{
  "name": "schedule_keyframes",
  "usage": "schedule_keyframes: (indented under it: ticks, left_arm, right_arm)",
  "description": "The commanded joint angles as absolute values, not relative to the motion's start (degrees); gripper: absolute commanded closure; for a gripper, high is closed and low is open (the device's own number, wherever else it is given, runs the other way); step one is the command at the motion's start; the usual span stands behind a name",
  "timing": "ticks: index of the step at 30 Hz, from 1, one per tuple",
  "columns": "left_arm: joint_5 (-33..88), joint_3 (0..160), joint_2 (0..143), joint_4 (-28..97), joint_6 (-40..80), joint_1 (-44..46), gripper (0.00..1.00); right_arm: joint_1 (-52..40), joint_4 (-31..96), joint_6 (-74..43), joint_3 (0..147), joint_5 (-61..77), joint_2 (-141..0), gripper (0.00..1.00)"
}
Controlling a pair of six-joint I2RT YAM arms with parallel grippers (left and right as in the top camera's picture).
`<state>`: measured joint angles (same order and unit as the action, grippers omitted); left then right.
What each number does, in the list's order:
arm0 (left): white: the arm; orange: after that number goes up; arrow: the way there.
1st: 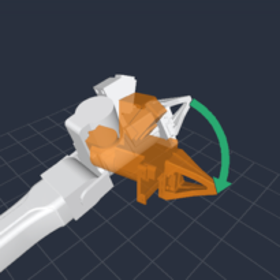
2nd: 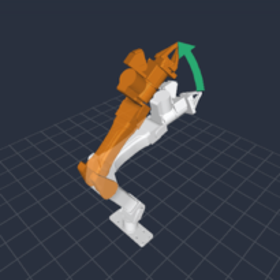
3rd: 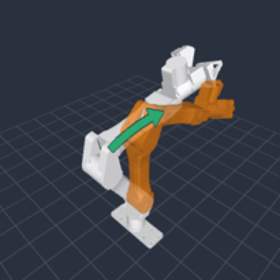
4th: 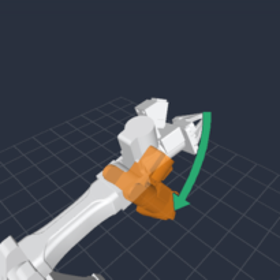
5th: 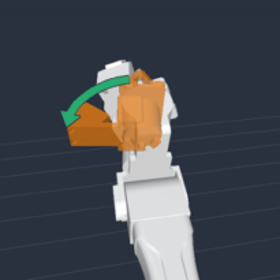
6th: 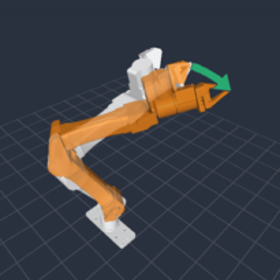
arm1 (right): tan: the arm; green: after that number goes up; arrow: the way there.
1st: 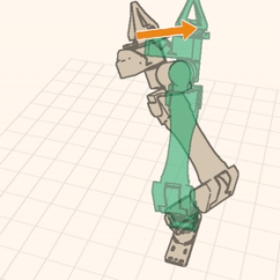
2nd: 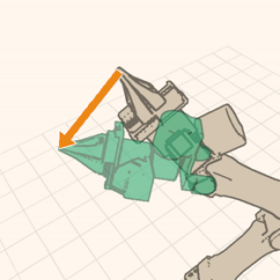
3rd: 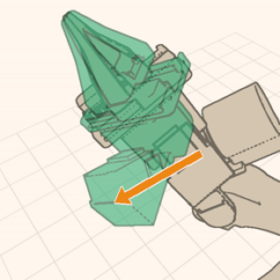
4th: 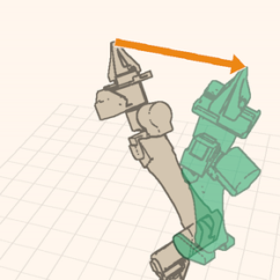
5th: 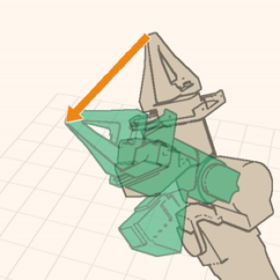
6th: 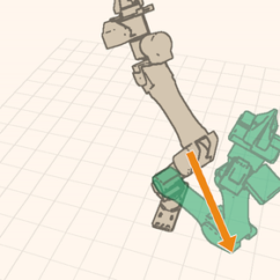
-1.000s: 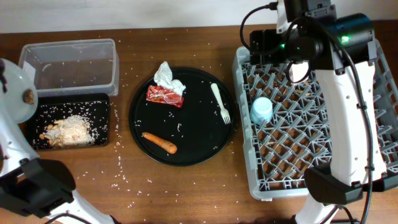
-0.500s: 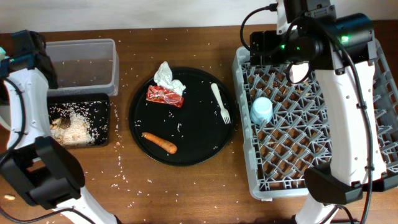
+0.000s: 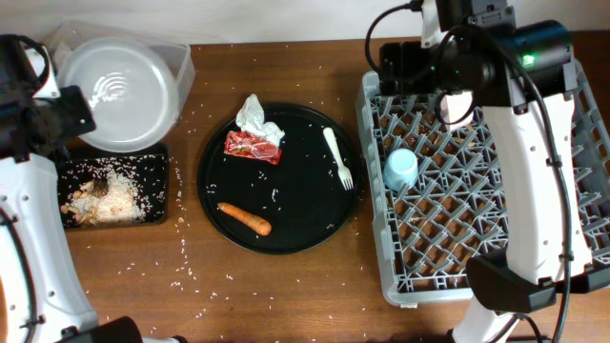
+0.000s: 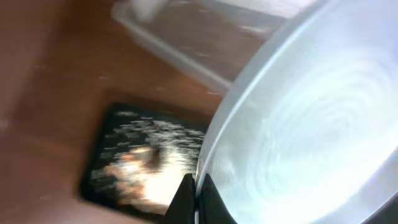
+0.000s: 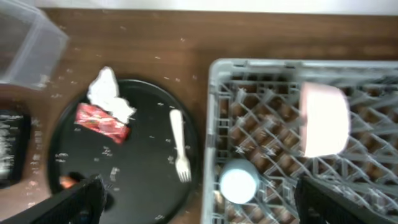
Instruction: Sort waste into correct bins and load items into the dishwasher rack
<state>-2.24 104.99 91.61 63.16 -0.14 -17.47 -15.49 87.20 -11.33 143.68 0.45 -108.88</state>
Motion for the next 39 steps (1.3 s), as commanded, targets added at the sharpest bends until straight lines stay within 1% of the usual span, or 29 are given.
schedule_keyframes:
  ticks: [1, 3, 6, 8, 11, 14, 18, 20, 21, 23, 25, 26, 27, 28, 29, 30, 32, 34, 36, 37, 39]
  left_arm:
    - [22.83, 105.23, 92.92, 62.54, 0.19, -14.15, 1.0]
    - [23.86, 105.1, 94.65, 61.54, -0.08, -10.31, 1.0]
    - [24.43, 105.08, 99.46, 61.1, -0.25, -3.64, 1.0]
    - [24.67, 105.08, 102.67, 60.1, -0.21, -0.34, 1.0]
    - [24.99, 105.08, 105.16, 58.96, -0.16, 1.52, 1.0]
    - [26.02, 105.08, 105.43, 57.95, -0.16, 1.5, 1.0]
    - [30.35, 105.1, 105.43, 57.67, -0.19, 1.34, 1.0]
    - [30.68, 105.1, 105.43, 57.67, -0.19, 1.34, 1.0]
    - [30.68, 105.1, 105.43, 57.69, -0.19, 1.34, 1.0]
    - [30.68, 105.1, 105.43, 57.74, -0.19, 1.34, 1.0]
    - [30.68, 105.1, 105.43, 57.71, -0.19, 1.34, 1.0]
    - [30.65, 105.08, 105.43, 57.71, -0.19, 1.34, 0.99]
    - [30.68, 105.08, 105.43, 57.71, -0.19, 1.34, 0.94]
    - [30.68, 105.08, 105.43, 57.74, -0.19, 1.34, 0.83]
    - [30.65, 105.1, 105.43, 57.71, -0.19, 1.34, 0.62]
    - [30.68, 105.08, 105.43, 57.71, -0.19, 1.34, 0.46]
    - [30.65, 105.1, 105.43, 57.67, -0.19, 1.34, 0.36]
    - [30.63, 105.1, 105.43, 57.43, -0.19, 1.34, 0.32]
    - [28.95, 105.1, 105.43, 56.42, -0.19, 1.34, 0.3]
    - [26.35, 105.08, 105.43, 55.66, -0.21, 1.34, 0.3]
    - [19.35, 105.08, 105.43, 54.54, -0.19, 1.34, 0.25]
  right_arm:
    - [-15.81, 84.16, -11.14, 144.27, 10.2, -111.66, 0.04]
    - [-16.12, 83.26, -10.07, 144.27, 15.92, -114.52, 0.04]
    - [-17.21, 81.45, -5.41, 144.27, 25.15, -119.44, 0.04]
    - [-18.0, 81.36, -2.33, 144.27, 28.01, -121.03, 0.04]
    - [-18.79, 81.34, 2.28, 144.27, 30.94, -121.25, 0.04]
    - [-20.08, 81.32, 4.29, 144.27, 30.72, -122.04, 0.05]
    - [-20.62, 81.17, 4.25, 143.9, 27.16, -125.1, 0.12]
    - [-20.62, 80.77, 4.25, 143.9, 27.18, -126.78, 0.19]
    - [-20.62, 80.31, 4.25, 143.9, 27.18, -127.57, 0.3]
    - [-20.62, 79.7, 4.23, 143.9, 27.18, -127.87, 0.45]
    - [-20.6, 79.2, 4.05, 143.9, 27.18, -127.87, 0.7]
    - [-20.6, 79.22, 4.05, 143.9, 27.18, -127.87, 0.77]
    - [-20.6, 79.24, 4.05, 143.92, 27.18, -127.87, 0.84]
    - [-20.58, 79.26, 4.05, 143.92, 27.14, -127.63, 0.9]
    - [-20.43, 79.29, 3.86, 143.96, 26.89, -127.04, 0.91]
    - [-20.03, 79.85, 2.22, 144.18, 24.95, -126.04, 0.91]
    - [-18.55, 82.41, 0.82, 144.66, 19.44, -122.93, 0.92]
    - [-16.16, 86.37, -0.91, 144.84, 11.92, -117.69, 0.92]
    - [-13.54, 90.0, -5.74, 144.84, 1.58, -111.53, 0.93]
    - [-12.67, 90.89, -7.11, 144.84, -1.23, -109.14, 0.93]
    - [-10.94, 94.39, -9.47, 144.81, -9.41, -104.22, 0.93]
